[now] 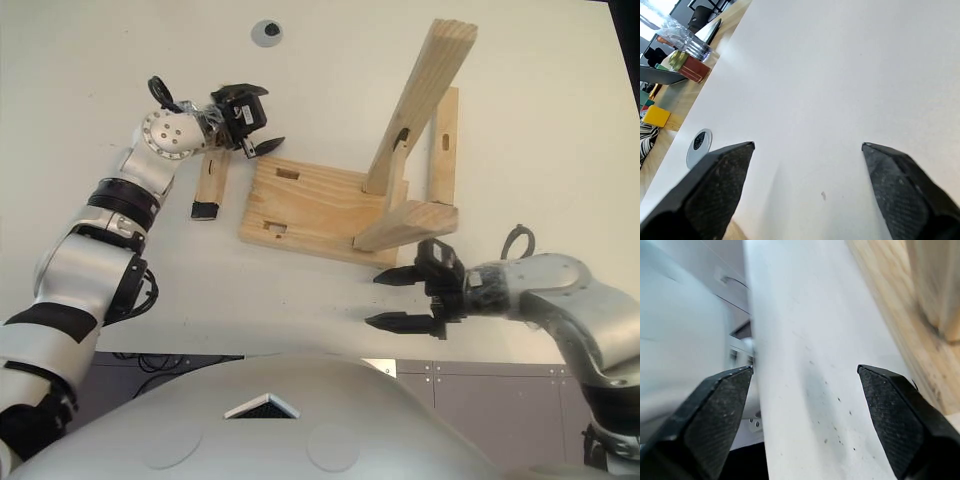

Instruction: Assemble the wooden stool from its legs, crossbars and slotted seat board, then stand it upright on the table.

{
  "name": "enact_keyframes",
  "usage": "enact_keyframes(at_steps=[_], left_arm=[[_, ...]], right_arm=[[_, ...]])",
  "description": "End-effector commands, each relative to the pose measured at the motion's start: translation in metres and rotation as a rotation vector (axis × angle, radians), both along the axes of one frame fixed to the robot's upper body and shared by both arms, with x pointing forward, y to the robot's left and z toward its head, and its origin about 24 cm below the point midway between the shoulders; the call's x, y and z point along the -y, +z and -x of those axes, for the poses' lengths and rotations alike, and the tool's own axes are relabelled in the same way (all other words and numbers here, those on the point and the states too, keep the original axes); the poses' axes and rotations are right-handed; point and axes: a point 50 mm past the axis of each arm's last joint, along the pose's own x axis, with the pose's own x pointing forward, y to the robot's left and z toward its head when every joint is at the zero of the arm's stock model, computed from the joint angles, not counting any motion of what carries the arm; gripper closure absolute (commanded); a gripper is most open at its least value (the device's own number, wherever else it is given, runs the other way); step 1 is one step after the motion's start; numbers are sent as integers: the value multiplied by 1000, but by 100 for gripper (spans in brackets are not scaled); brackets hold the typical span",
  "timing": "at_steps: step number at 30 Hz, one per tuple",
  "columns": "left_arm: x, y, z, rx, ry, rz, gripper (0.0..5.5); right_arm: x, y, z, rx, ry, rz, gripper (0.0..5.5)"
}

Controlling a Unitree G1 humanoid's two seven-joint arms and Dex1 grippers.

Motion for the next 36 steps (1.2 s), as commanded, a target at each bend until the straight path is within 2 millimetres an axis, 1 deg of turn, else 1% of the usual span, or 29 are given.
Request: enact_keyframes(at_steps=[1, 4, 7, 9, 10, 13, 16, 18, 22, 25, 26, 28, 29, 30, 31, 32, 34, 36], left_arm=[[-2, -21, 13, -83, -38, -55, 153], [-10, -24, 21, -104, -93, -75, 153], [-18, -20, 31, -163, -84, 20, 153], [-22, -16, 39, -173, -80, 62, 153], [-22, -13, 44, -178, -79, 87, 153], [-11, 0, 59, -181, -109, 142, 153], [0, 12, 66, -173, -120, 172, 153], [2, 13, 69, -174, -103, 180, 153], [6, 8, 86, -210, -92, 201, 153], [5, 12, 91, -205, -77, 212, 153], [5, 18, 89, -179, -66, 224, 153], [4, 42, 76, -86, -41, 266, 153], [0, 56, 65, -12, -25, 258, 153], [-4, 66, 56, 49, -13, 233, 153], [-12, 70, 46, 102, 7, 172, 153], [-20, 68, 36, 147, 24, 76, 153], [-33, 55, 25, 196, 32, -96, 153], [-34, 36, 26, 181, 11, -154, 153]], right_arm=[[-10, -14, -14, 68, -20, 87, 165], [-22, -13, -30, 139, -52, 92, 165], [-35, -11, -43, 184, -83, 85, 165], [-42, -14, -58, 237, -154, 101, 165], [-44, -17, -62, 252, -216, 102, 165], [-43, -25, -63, 238, -380, 65, 165], [-44, -27, -67, 254, -428, 55, 165], [-40, -25, -74, 282, -464, 53, 165], [-27, -18, -90, 363, -563, 54, 165], [-23, -11, -93, 405, -552, 34, 165], [-22, -8, -93, 414, -537, 30, 165], [-20, -3, -92, 431, -510, 22, 165], [-19, 0, -92, 450, -493, 25, 165], [-18, 2, -92, 468, -477, 35, 165], [-17, 3, -93, 491, -455, 61, 165], [-17, 4, -93, 523, -427, 100, 165], [-19, 3, -95, 583, -368, 174, 165], [-22, 0, -97, 639, -311, 251, 165]])
